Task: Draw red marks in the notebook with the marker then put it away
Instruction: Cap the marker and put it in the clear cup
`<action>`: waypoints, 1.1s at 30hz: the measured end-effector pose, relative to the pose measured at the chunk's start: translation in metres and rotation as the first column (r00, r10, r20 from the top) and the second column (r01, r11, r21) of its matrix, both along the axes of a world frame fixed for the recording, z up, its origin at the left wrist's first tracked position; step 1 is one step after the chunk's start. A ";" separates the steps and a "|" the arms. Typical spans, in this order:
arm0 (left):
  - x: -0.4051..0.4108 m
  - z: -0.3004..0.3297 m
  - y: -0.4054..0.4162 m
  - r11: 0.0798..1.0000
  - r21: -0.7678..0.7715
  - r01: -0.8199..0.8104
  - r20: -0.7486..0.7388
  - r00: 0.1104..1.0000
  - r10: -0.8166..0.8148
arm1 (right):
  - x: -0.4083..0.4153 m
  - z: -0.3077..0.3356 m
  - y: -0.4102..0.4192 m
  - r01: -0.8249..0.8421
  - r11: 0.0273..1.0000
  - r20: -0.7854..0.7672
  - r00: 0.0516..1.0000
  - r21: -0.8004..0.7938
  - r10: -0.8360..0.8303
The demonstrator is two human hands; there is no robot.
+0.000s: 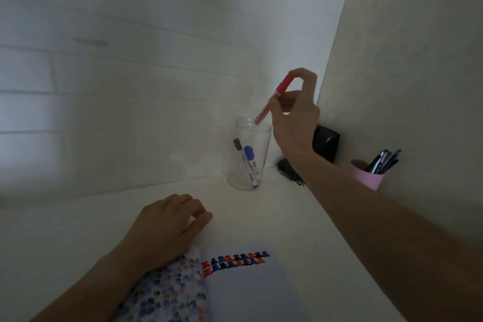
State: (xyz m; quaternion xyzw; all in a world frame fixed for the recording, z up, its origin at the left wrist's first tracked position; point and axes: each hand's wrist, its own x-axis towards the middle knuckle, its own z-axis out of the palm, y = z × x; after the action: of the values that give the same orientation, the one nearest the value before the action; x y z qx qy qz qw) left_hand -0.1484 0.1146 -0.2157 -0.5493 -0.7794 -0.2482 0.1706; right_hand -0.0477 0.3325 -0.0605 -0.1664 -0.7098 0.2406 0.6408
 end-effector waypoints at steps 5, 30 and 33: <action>0.001 0.001 0.001 1.000 0.006 -0.001 -0.024 1.000 0.001 | -0.027 -0.012 0.017 0.072 0.994 0.113 0.990 0.079 -0.081; 0.009 0.011 -0.004 0.998 -0.053 0.020 -0.039 0.999 -0.022 | 0.059 -0.082 -0.054 0.011 0.999 0.499 0.866 0.035 -0.027; 0.014 0.015 -0.007 0.995 -0.086 0.056 -0.034 0.998 -0.059 | 0.089 -0.117 -0.069 -0.003 0.999 0.604 0.796 -0.038 0.026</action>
State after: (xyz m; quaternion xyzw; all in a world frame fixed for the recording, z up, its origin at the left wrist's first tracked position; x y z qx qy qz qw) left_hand -0.1340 0.1078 -0.2003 -0.5826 -0.7700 -0.2097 0.1539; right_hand 0.0417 0.2635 -0.1772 -0.2403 -0.8740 0.1923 0.3761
